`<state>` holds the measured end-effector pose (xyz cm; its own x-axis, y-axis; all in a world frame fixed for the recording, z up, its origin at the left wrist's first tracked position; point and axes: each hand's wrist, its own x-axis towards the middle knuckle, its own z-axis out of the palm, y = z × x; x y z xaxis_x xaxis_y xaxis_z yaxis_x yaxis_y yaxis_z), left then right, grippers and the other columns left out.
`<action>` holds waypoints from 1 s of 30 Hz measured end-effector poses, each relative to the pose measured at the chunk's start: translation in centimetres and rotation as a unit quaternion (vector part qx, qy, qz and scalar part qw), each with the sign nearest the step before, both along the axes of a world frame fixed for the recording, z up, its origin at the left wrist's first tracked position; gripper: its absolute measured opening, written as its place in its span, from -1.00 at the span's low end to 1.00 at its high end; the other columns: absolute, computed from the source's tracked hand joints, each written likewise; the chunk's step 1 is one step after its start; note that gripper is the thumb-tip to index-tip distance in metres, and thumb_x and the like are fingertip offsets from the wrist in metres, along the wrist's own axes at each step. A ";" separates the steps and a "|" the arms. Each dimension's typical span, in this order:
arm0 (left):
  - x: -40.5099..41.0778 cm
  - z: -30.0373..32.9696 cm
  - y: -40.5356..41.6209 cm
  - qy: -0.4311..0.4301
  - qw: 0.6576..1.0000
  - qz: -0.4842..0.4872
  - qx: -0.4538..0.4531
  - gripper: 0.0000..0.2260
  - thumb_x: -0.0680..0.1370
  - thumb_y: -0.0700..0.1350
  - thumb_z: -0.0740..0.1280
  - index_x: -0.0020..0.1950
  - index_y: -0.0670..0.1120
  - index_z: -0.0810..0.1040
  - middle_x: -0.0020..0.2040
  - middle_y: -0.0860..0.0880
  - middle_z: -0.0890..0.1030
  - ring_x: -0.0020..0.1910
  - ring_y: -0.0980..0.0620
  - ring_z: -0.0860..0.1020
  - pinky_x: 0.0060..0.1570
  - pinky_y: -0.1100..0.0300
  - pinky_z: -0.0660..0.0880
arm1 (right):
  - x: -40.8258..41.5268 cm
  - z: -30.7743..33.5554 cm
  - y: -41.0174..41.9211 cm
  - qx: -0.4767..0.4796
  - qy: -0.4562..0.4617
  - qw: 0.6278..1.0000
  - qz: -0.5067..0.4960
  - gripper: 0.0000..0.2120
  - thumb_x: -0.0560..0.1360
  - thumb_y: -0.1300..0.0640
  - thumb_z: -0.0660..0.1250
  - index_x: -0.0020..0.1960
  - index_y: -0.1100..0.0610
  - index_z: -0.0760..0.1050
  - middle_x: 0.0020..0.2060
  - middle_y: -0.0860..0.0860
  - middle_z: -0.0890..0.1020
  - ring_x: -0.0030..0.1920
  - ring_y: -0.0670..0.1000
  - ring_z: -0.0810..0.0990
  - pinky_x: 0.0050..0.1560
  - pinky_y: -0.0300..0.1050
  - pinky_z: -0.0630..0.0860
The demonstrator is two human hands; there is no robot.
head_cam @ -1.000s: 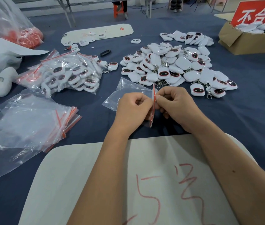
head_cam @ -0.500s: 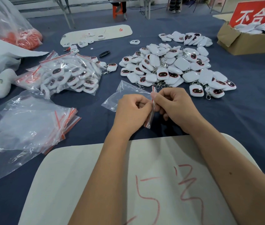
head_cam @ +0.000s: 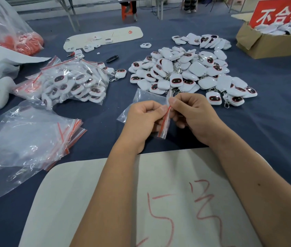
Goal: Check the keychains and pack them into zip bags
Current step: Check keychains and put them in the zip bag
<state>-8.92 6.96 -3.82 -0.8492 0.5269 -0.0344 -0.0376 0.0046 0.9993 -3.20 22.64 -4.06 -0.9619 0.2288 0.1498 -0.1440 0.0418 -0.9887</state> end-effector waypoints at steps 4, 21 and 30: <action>0.1 0.5 -0.3 -0.064 0.996 -0.027 0.057 -0.82 0.66 -0.23 0.30 -0.12 -0.22 0.59 -0.23 -0.15 0.59 -0.33 0.02 0.50 -0.39 0.26 0.38 | 0.1 0.3 -0.2 -0.076 0.017 0.996 0.050 -0.67 0.70 0.21 0.26 -0.24 0.17 0.51 -0.37 0.03 0.59 -0.39 -0.07 0.48 -0.46 -0.27 0.35; 0.0 -0.3 0.2 0.104 0.994 0.030 -0.030 -0.67 0.73 -0.07 0.21 -0.14 -0.24 0.52 -0.34 -0.20 0.54 -0.44 -0.21 0.42 -0.52 0.20 0.35 | -0.2 -0.1 -1.0 -0.017 0.013 0.998 0.067 -0.72 0.62 0.17 0.28 -0.27 0.11 0.50 -0.38 -0.01 0.52 -0.36 -0.03 0.42 -0.36 -0.18 0.42; 0.2 0.2 0.5 0.075 0.995 0.059 0.038 -0.66 0.70 -0.17 0.24 -0.28 -0.15 0.40 -0.48 -0.05 0.41 -0.54 0.05 0.29 -0.54 0.27 0.24 | -0.6 -0.2 -0.8 -0.181 0.029 0.982 0.033 -0.74 0.51 0.28 0.26 -0.36 0.21 0.42 -0.42 0.08 0.46 -0.42 -0.02 0.40 -0.44 -0.23 0.39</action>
<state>-8.74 7.47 -3.57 -0.8977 0.4203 0.1325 0.1153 -0.0662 0.9911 -3.85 21.85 -4.23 -0.9686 0.2151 0.1243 -0.1907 -0.3228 -0.9271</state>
